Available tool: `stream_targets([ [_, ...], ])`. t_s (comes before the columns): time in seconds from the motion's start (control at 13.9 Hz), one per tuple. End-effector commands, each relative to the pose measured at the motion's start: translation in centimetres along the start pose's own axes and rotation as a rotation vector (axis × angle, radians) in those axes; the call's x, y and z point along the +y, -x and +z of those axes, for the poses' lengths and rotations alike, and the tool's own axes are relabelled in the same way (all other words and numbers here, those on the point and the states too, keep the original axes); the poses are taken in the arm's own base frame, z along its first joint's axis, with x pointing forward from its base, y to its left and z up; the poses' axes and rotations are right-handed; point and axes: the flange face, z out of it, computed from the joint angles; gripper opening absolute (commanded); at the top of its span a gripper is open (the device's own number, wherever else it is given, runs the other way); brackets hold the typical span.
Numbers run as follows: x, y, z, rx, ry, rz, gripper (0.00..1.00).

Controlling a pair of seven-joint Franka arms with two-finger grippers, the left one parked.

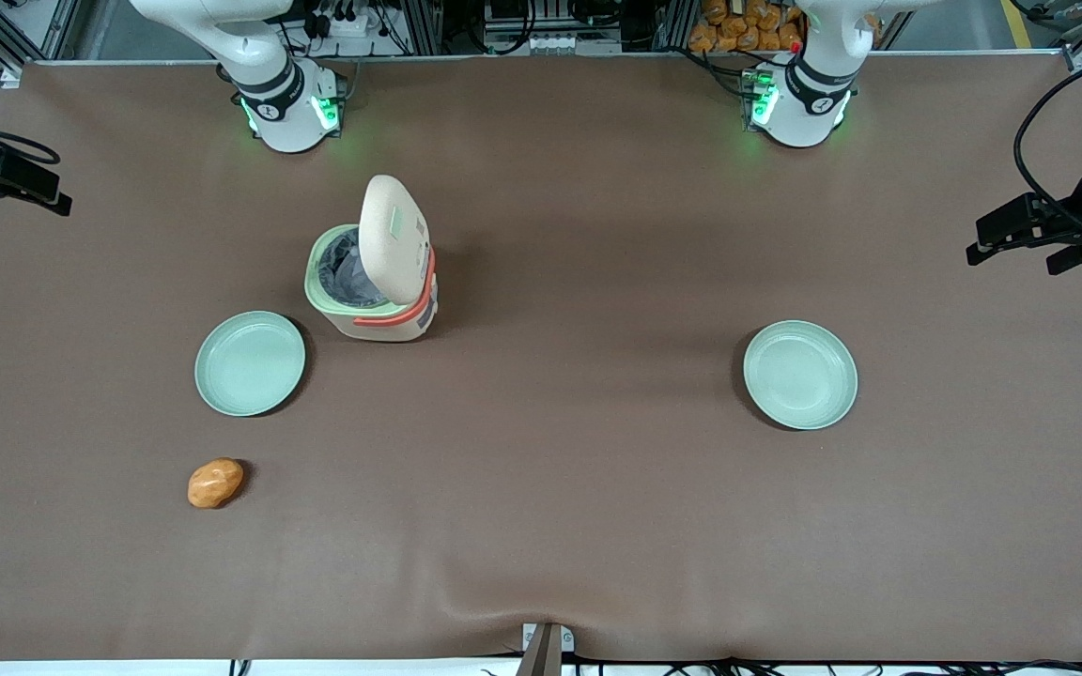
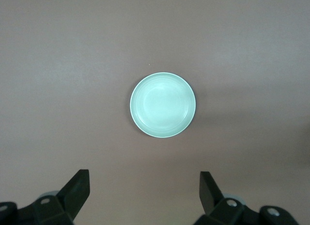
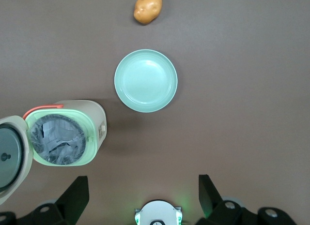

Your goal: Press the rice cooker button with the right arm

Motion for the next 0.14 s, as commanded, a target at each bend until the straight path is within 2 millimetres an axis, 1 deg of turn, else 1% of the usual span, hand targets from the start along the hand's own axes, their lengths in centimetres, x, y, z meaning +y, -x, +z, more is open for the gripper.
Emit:
stream_targets([
  [0.0, 0.36, 0.13, 0.02, 0.007, 0.02, -0.004, 1.0],
  [0.07, 0.36, 0.15, 0.03, 0.006, 0.02, -0.001, 1.0],
])
